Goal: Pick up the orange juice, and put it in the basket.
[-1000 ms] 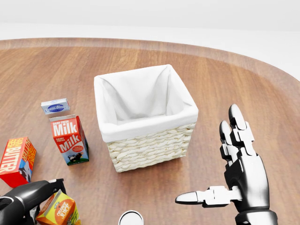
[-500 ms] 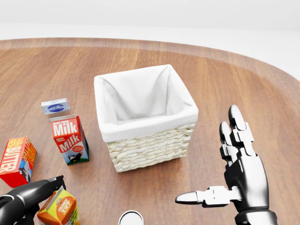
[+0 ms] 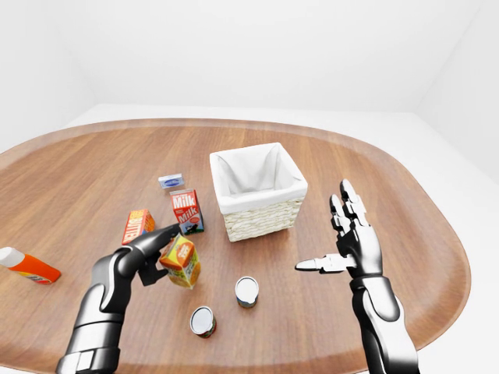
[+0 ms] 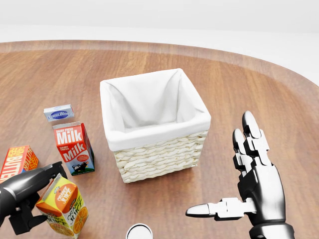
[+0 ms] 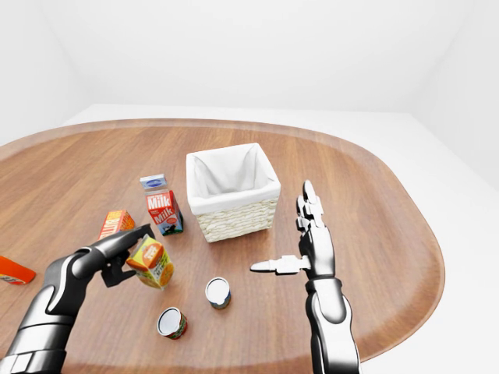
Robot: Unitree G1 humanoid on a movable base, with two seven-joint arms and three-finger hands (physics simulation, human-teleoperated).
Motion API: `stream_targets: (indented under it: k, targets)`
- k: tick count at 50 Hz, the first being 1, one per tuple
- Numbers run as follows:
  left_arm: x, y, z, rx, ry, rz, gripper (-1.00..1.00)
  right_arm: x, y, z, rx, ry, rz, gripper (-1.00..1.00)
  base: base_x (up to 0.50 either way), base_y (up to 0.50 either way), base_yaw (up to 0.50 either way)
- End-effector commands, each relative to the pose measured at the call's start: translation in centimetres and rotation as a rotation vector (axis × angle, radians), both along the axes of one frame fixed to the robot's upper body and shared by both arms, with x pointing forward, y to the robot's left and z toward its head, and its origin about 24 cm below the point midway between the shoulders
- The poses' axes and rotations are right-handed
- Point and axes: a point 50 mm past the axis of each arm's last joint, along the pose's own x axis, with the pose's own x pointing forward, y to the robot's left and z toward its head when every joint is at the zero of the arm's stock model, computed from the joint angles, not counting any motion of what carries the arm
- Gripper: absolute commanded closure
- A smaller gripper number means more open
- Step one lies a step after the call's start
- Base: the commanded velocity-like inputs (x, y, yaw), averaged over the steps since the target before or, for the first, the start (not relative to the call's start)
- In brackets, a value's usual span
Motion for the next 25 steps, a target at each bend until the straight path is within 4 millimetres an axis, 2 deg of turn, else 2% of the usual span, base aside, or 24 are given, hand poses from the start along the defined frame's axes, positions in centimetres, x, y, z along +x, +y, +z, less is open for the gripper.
stream_targets:
  k: [1, 8, 14, 17, 18, 20, 25]
  targets:
    - [0.3, 0.2, 1.6, -0.060, -0.059, 0.003, 1.00, 0.0, 0.0, 0.0, 0.000, -0.001, 0.000, -1.00, 0.00, 0.00, 0.00]
    - [-0.2, -0.2, 1.9, -0.159, -0.086, -0.018, 1.00, 0.0, -0.1, 0.1, 0.000, 0.000, -0.003, -1.00, 0.00, 0.00, 0.00]
    - [-0.6, -0.4, 3.4, -0.264, -0.158, -0.042, 1.00, -0.1, -0.1, 0.3, 0.001, -0.004, -0.005, -1.00, 0.00, 0.00, 0.00]
    - [-0.7, -0.6, 4.9, -0.323, -0.225, -0.067, 1.00, 0.1, -0.2, 0.2, 0.003, -0.001, -0.007, -1.00, 0.00, 0.00, 0.00]
    - [-1.0, -0.9, 6.3, -0.360, -0.277, -0.103, 1.00, 0.0, -0.1, 0.2, 0.003, -0.002, -0.006, -1.00, 0.00, 0.00, 0.00]
    - [-1.4, -1.0, 7.4, -0.413, -0.331, -0.123, 1.00, 0.0, -0.1, 0.0, 0.002, 0.000, -0.006, -1.00, 0.00, 0.00, 0.00]
    - [-2.1, -1.3, 9.7, -0.510, -0.438, -0.163, 1.00, 0.1, -0.2, -0.1, 0.003, 0.003, -0.010, -1.00, 0.00, 0.00, 0.00]
